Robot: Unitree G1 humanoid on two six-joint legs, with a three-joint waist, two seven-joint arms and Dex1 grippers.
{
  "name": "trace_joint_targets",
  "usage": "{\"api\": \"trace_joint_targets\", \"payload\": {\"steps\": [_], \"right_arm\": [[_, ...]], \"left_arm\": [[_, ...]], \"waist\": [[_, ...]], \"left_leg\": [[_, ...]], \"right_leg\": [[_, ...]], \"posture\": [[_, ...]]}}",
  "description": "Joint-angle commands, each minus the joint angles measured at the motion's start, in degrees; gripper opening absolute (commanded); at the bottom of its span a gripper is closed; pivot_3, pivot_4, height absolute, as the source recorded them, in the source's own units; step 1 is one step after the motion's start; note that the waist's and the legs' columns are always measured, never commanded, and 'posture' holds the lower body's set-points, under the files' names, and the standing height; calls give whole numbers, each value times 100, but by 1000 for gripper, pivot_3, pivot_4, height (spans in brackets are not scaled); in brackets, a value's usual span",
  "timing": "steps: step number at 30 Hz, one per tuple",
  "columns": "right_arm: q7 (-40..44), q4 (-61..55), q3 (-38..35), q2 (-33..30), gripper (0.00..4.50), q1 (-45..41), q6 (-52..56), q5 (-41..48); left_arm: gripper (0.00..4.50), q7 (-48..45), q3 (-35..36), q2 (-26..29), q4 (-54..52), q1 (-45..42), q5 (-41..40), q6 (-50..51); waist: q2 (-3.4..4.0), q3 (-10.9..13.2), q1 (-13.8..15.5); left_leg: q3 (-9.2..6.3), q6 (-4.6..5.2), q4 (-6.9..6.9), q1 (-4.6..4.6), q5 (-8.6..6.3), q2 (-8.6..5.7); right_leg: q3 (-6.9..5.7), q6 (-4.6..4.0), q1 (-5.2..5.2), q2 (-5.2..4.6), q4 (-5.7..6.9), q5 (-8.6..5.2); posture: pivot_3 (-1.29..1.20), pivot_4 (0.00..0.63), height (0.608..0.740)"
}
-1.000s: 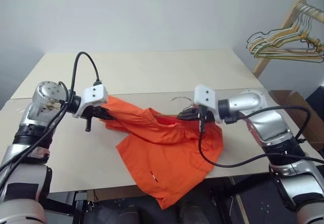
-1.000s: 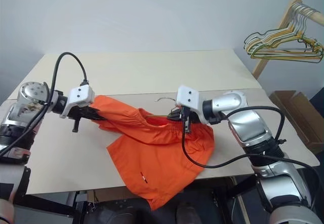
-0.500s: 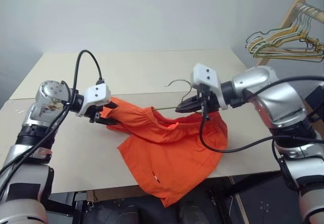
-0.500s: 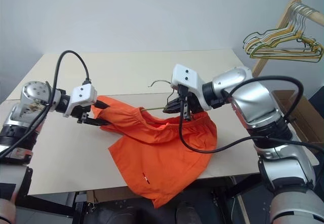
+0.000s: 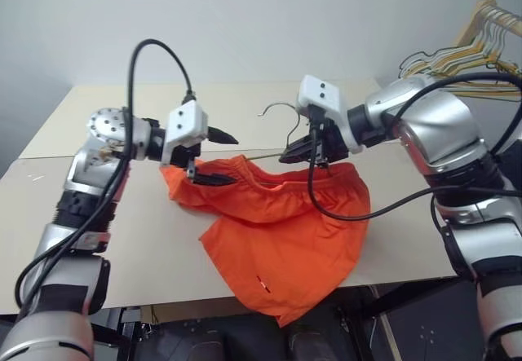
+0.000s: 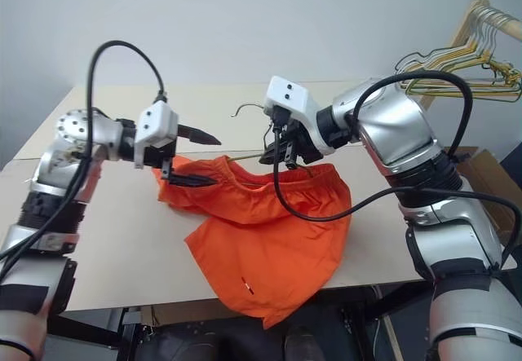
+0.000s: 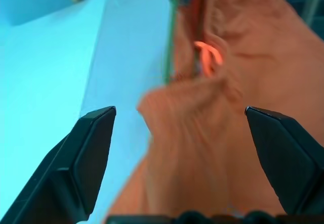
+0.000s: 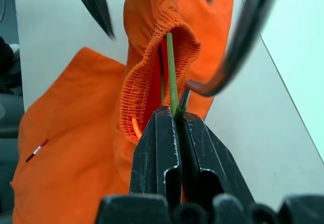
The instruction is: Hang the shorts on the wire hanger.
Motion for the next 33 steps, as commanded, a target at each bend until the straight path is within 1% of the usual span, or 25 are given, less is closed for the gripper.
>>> {"api": "trace_joint_targets", "payload": {"steps": [1, 3, 6, 7, 10, 11, 12, 13, 16, 20, 23, 27, 31, 33], "right_arm": [[-58, -283, -285, -53, 0, -192, 106, 114], [-75, -358, -310, -81, 0, -191, 136, 155], [-94, -447, -356, -119, 0, -190, 172, 220], [-99, -478, -371, -127, 0, -186, 176, 238], [-110, -544, -405, -154, 0, -172, 190, 304], [-121, -561, -413, -161, 0, -166, 198, 325], [-125, -584, -426, -170, 0, -154, 200, 349], [-130, -593, -439, -174, 0, -148, 199, 372], [-152, -621, -488, -176, 0, -132, 207, 454], [-209, -724, -595, -154, 0, -15, 36, 483], [-355, -902, -649, -176, 0, 250, -333, 353], [-500, -1142, -708, -307, 1118, 541, -462, 284], [-762, -1475, -1181, -589, 2555, 834, -152, 469], [-846, -1619, -1447, -763, 3177, 963, -27, 570]], "left_arm": [[4455, 22, -247, -46, 508, -255, 418, -339], [4455, -50, -345, -95, 784, -367, 545, -436], [4455, -309, -442, -143, 1035, -448, 593, -583], [4061, -256, -435, -188, 1094, -460, 618, -593], [3278, -194, -384, -291, 1231, -503, 639, -653], [2958, -191, -365, -317, 1238, -511, 628, -627], [2537, -196, -354, -334, 1236, -509, 621, -620], [2287, -201, -349, -345, 1234, -504, 620, -622], [1377, -225, -325, -338, 1194, -463, 599, -598], [54, -241, -270, -293, 1105, -397, 549, -512], [9, -182, -256, -263, 1061, -383, 578, -376], [0, -98, -198, -210, 937, -310, 538, -190], [0, -103, -116, -59, 654, -61, 431, 77], [0, -91, -77, 16, 481, 84, 403, 184]], "waist": [[1, -1, -29], [2, -1, -43], [2, -1, -88], [2, -1, -96], [2, -1, -107], [2, -1, -123], [2, -1, -135], [2, -1, -147], [3, -1, -177], [3, -1, -174], [2, -1, -165], [3, -1, -169], [3, -1, -168], [3, -1, -162]], "left_leg": [[0, 0, 0, 0, 0, 0], [-1, 0, -1, 0, 0, 1], [-1, 0, -1, -2, 0, 1], [-1, 0, -1, -3, 0, 0], [-1, 0, -1, -5, 0, -1], [-1, 0, 0, -6, 0, -1], [-1, 0, -1, -6, 0, -1], [-2, 0, -1, -5, 0, 0], [-4, 0, -1, -5, 0, 1], [-6, 0, -2, -5, 0, 0], [-7, 0, -2, -6, 0, 0], [-7, 0, -1, -5, 0, -1], [-8, 0, -3, -5, 0, 0], [-8, 1, -3, -5, 0, 0]], "right_leg": [[0, 0, -1, 1, 1, 0], [1, 0, -5, 3, 0, 0], [1, 0, -7, 3, -7, 0], [1, 0, -6, 2, -7, 0], [1, 0, -5, -1, -7, 0], [1, 0, -5, -1, -7, 0], [1, 0, -5, -1, -6, 0], [1, 0, -5, -1, -6, 0], [1, 0, -6, 1, -6, 0], [0, 1, -6, 1, -6, -1], [-1, 1, -6, 0, -6, 0], [-1, 1, -4, 0, -7, -1], [0, 1, -5, 0, -6, -1], [0, 1, -5, 0, -7, -1]], "posture": [[-55, 0, 740], [-99, 0, 740], [-99, 0, 740], [-99, 0, 740], [-99, 0, 740], [-99, 0, 740], [-99, 0, 740], [-104, 0, 740], [-103, 0, 740], [-99, 0, 740], [-98, 0, 740], [-99, 7, 740], [-99, 15, 740], [-98, 18, 740]]}}
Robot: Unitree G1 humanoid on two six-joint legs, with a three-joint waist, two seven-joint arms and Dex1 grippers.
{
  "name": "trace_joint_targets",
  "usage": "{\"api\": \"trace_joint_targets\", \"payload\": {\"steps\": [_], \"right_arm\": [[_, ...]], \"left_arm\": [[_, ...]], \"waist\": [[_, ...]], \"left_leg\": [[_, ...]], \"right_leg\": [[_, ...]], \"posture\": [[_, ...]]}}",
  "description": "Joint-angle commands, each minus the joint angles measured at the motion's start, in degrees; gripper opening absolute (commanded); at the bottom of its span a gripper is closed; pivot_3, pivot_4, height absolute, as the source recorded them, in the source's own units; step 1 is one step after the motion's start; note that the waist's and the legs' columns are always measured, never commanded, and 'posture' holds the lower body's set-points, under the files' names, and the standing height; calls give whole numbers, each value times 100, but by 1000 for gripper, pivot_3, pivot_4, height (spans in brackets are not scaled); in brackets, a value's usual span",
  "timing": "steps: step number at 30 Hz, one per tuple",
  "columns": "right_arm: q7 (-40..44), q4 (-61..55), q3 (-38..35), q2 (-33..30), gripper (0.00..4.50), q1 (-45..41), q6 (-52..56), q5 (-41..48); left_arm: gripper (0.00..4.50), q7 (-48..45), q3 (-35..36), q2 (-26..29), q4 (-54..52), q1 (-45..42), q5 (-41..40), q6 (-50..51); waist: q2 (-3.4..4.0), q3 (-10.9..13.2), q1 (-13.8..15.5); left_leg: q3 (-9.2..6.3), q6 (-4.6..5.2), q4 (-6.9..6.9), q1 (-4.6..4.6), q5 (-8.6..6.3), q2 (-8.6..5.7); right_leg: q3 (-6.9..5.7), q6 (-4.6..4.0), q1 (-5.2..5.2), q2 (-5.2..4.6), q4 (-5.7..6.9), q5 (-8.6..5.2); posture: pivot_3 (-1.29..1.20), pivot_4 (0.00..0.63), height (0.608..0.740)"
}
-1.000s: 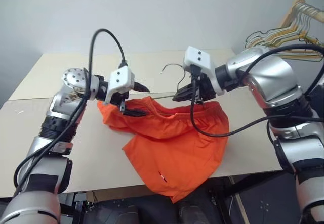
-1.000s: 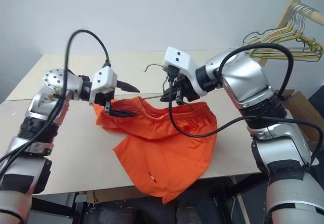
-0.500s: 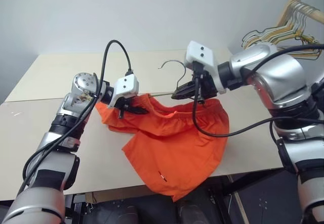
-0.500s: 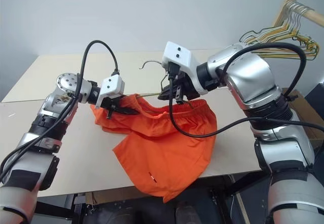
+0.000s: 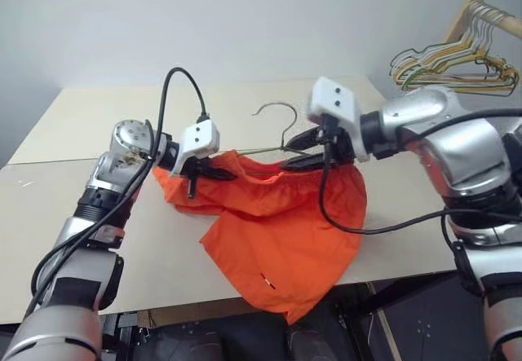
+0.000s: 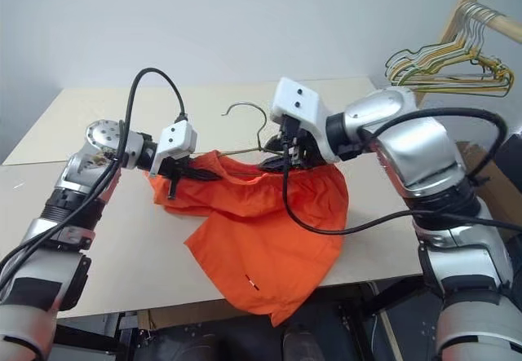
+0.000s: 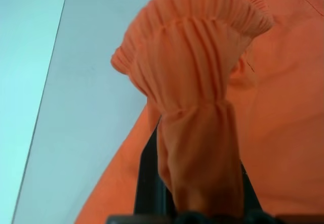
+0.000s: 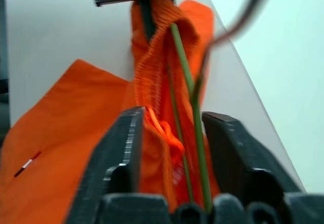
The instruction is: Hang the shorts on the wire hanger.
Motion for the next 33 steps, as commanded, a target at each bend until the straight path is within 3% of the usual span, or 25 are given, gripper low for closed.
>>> {"api": "trace_joint_targets", "payload": {"steps": [1, 4, 9, 15, 20, 23, 33], "right_arm": [[-194, -388, -764, -360, 3578, 124, 273, 244], [-209, -626, -1236, -764, 4450, 456, 436, 466], [-243, -779, -689, -1531, 4450, 1569, -422, -237], [-561, 248, 77, -939, 4450, 1475, -1155, -1012], [-149, 622, 458, -608, 4450, 1118, -1416, -1160], [168, 645, 725, -523, 3901, 1003, -1516, -1217], [742, 839, 1077, -315, 535, 637, -1393, -1448]], "left_arm": [[0, 48, 254, 205, -432, 157, -158, 207], [0, 59, 298, 318, -660, 372, -203, 305], [0, 94, 324, 358, -822, 444, -241, 431], [0, 88, 303, 320, -849, 412, -254, 433], [0, 42, 296, 334, -885, 414, -262, 409], [0, 37, 275, 336, -884, 387, -261, 399], [0, 33, 200, 290, -942, 452, -255, 342]], "waist": [[0, 0, 10], [0, 0, 42], [0, 0, 66], [0, 0, 2], [0, 0, 14], [0, 0, 41], [0, 0, 29]], "left_leg": [[0, 0, -1, 0, 0, 0], [0, 0, -1, 0, 0, 0], [8, 0, 0, 5, -1, 0], [17, 1, -8, 19, -1, 2], [14, 0, -10, 10, 0, 0], [13, 0, -7, 10, 0, -1], [11, 0, -4, 11, 0, -1]], "right_leg": [[0, 0, 0, -1, -1, 0], [0, 0, 1, -1, -8, 0], [3, 2, 8, -2, -21, -2], [13, 2, 5, 5, -18, -3], [12, 2, 2, 2, -14, -3], [10, 2, 6, -1, -17, -3], [9, 3, 5, 0, -15, -3]], "posture": [[-98, 19, 740], [-95, 22, 740], [-95, 16, 740], [-89, 10, 740], [-77, 9, 740], [-73, 10, 740], [-81, 14, 740]]}}
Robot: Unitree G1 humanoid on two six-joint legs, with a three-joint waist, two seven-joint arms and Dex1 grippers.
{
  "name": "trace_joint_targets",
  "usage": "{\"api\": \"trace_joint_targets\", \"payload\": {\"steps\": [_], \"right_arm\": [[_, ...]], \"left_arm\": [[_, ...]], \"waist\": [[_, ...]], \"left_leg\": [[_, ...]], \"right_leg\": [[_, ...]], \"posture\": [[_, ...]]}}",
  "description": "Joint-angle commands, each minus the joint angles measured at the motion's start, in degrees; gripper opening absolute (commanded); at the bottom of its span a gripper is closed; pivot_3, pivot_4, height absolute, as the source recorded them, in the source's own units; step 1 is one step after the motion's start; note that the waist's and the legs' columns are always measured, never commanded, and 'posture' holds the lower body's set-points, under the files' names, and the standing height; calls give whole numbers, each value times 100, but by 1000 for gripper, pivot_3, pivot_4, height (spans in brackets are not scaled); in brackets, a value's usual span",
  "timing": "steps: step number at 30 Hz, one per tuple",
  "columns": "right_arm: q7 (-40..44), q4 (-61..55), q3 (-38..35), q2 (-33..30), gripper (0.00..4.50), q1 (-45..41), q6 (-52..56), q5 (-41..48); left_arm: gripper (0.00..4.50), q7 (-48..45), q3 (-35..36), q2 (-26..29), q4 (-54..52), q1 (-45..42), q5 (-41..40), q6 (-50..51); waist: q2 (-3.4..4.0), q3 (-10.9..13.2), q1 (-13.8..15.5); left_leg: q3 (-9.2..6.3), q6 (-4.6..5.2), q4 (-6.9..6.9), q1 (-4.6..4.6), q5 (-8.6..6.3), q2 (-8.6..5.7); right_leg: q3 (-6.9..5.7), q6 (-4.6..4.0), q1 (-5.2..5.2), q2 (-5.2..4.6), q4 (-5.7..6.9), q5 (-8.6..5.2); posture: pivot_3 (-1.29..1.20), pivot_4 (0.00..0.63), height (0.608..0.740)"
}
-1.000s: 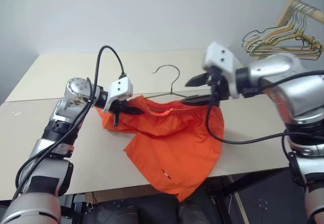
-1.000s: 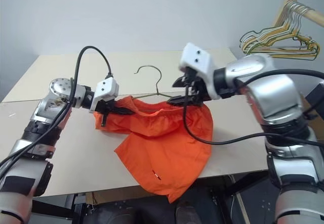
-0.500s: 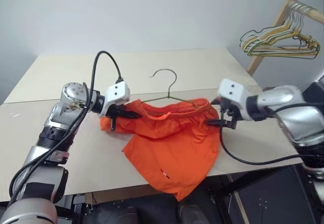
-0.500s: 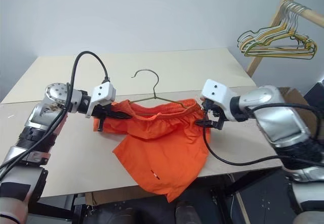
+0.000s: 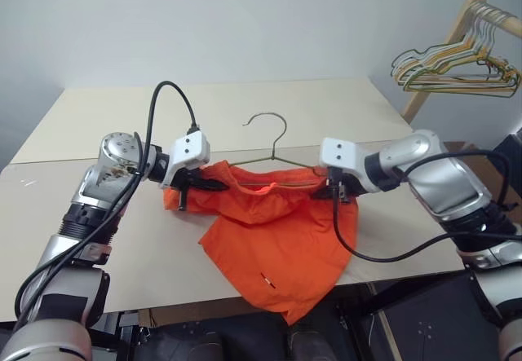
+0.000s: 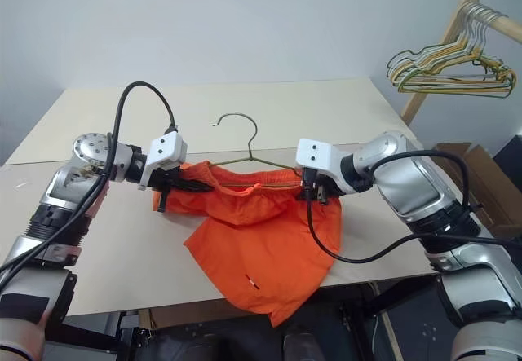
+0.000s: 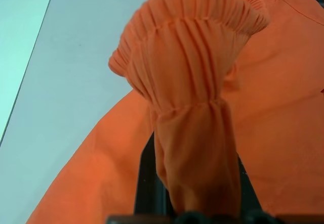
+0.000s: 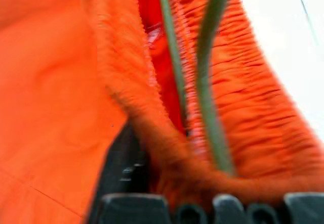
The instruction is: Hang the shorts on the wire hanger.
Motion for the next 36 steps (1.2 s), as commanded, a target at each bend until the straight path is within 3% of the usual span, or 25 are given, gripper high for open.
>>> {"api": "trace_joint_targets", "payload": {"steps": [1, 2, 5, 11, 15, 20, 25, 29, 36], "right_arm": [[204, -111, -14, 1, 207, -152, 62, -29], [236, -130, -12, -3, 14, -140, 68, -44], [299, -259, -23, -70, 14, -11, 85, -66], [401, -760, -323, -330, 0, 452, 630, 269], [185, -1257, -832, -526, 0, 1081, 1557, 797], [-732, -1816, -2298, -472, 0, 2302, 3399, 1361], [-1717, -2286, -3941, -76, 0, 3080, 4944, 1388], [-2784, -2490, -5011, 356, 0, 3502, 5304, 1170], [-4468, -2240, -6328, 842, 0, 3362, 5304, 1365]], "left_arm": [[0, -1, 78, 0, -205, -82, -81, -39], [0, -4, 75, -2, -205, -82, -81, -45], [0, -46, 79, -5, -182, -77, -82, -192], [1685, -314, 271, -1, -137, -118, -413, -313], [2971, 12, 478, -45, 140, -291, -429, -330], [4482, 564, 1197, -201, -83, -364, -1064, 319], [4482, 1812, 2167, -838, -1215, -217, -2406, 1790], [4482, 2514, 2760, -1265, -2220, 23, -3861, 2976], [4482, 3359, 2781, -1483, -3232, 385, -4522, 3267]], "waist": [[0, 0, 4], [0, 0, 5], [0, 0, 9], [0, 0, 15], [0, 0, 25], [-1, 1, 74], [-2, 2, 151], [-2, 1, 135], [-1, 2, 113]], "left_leg": [[0, 0, 0, 0, 0, 0], [-1, 0, 0, 0, 0, 0], [-1, 0, 0, 0, 0, -1], [-2, 0, 0, -1, 0, -1], [-6, 0, 4, -2, 0, -1], [-11, 2, 4, -2, -1, 0], [-9, 2, 9, -3, -2, -3], [-9, 4, 7, 6, -3, -2], [0, 8, 2, 24, -6, -3]], "right_leg": [[0, 0, 0, 0, 1, 0], [0, 0, 0, 0, 1, 0], [-1, 0, 1, -1, 0, 0], [-2, 0, 1, -1, 1, 0], [-4, 0, 4, -2, 0, 0], [-8, 1, 7, 0, 0, -1], [-3, 2, 10, -5, -2, -1], [0, 4, 13, -1, -4, -2], [12, 7, 21, -1, -2, -4]], "posture": [[-81, 14, 740], [-81, 14, 740], [-81, 14, 740], [-92, 14, 740], [-94, 21, 740], [-114, 49, 740], [-142, 63, 740], [-165, 65, 740], [-184, 74, 740]]}}
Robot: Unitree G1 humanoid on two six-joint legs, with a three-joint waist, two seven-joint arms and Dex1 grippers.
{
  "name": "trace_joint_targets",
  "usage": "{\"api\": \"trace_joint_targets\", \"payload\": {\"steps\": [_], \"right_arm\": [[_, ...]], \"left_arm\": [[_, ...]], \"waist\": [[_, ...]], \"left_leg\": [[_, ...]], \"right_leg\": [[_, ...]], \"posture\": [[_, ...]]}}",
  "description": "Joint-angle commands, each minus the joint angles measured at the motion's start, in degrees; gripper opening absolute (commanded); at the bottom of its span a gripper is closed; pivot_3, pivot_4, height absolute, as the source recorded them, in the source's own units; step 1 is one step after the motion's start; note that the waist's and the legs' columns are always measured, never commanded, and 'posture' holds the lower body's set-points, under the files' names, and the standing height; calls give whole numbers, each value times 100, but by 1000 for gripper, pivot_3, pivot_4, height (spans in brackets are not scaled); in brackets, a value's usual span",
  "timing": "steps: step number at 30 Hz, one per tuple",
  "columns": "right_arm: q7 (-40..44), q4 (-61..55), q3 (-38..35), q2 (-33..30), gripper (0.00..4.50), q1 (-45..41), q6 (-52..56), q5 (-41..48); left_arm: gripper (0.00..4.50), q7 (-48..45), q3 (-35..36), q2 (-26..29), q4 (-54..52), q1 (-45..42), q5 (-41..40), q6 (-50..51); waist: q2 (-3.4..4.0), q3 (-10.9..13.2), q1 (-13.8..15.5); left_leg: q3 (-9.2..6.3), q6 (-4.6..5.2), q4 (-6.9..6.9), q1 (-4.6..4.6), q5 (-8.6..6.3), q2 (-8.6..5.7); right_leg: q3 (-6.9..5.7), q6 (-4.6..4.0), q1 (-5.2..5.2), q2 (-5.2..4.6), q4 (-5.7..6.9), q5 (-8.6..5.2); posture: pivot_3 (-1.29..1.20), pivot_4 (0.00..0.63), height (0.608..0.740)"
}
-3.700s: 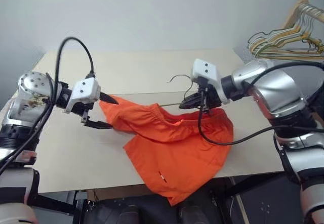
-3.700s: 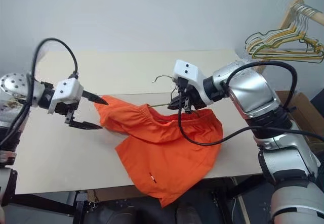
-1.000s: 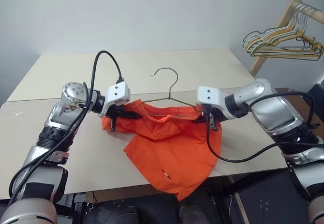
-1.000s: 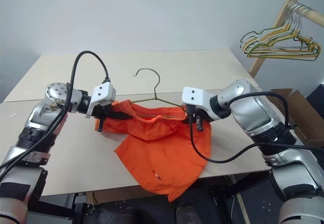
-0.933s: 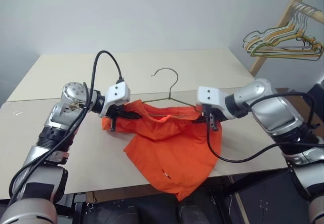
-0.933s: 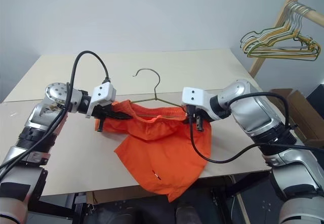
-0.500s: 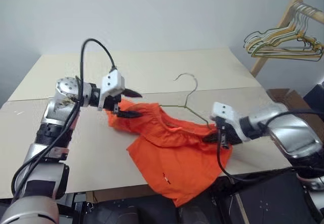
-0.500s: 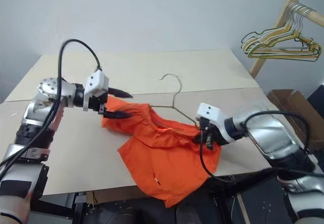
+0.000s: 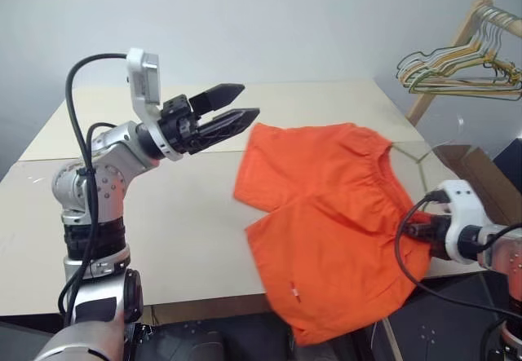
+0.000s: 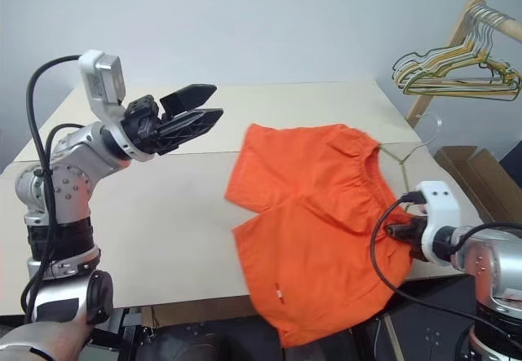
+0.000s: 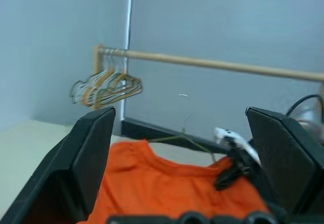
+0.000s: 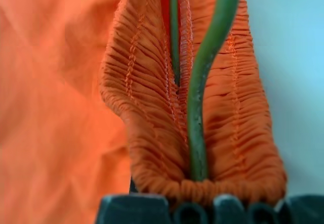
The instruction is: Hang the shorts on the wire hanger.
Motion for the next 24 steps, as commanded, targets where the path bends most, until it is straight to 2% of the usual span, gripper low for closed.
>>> {"api": "trace_joint_targets", "payload": {"steps": [1, 6, 12, 18, 24], "right_arm": [[-1021, 298, -866, 138, 0, -555, 44, 175], [-2833, 1315, -1907, 651, 0, -2282, 44, 386], [-4438, 1976, -2482, 763, 0, -3614, 44, 206], [-5454, 2312, -3106, 892, 0, -4588, 44, -315], [-5764, 2658, -3564, 651, 0, -5218, 44, -964]], "left_arm": [[4482, 267, 48, 22, -477, 36, -301, 2], [4482, 389, -106, 74, -494, 102, -302, -89], [4482, 400, -246, 200, -518, 190, -214, -200], [4482, 396, -293, 298, -531, 282, -196, -295], [4482, 320, -374, 340, -452, 248, -103, -394]], "waist": [[1, 1, -15], [10, 3, -147], [17, 3, -205], [33, -1, -239], [51, -3, -277]], "left_leg": [[7, 0, -6, 7, 0, 0], [17, 0, -30, 27, 0, -2], [16, 0, -39, 17, 0, -1], [22, 0, -38, 19, 0, -4], [24, 0, -41, 14, 1, -4]], "right_leg": [[5, 0, 3, 0, -3, 0], [13, -4, 15, 2, -17, -2], [11, -7, 12, 1, -34, -3], [14, -7, 13, -3, -33, -3], [15, -7, 10, -4, -40, -3]], "posture": [[-185, 75, 740], [-184, 70, 740], [-171, 61, 740], [-164, 49, 740], [-165, 40, 740]]}}
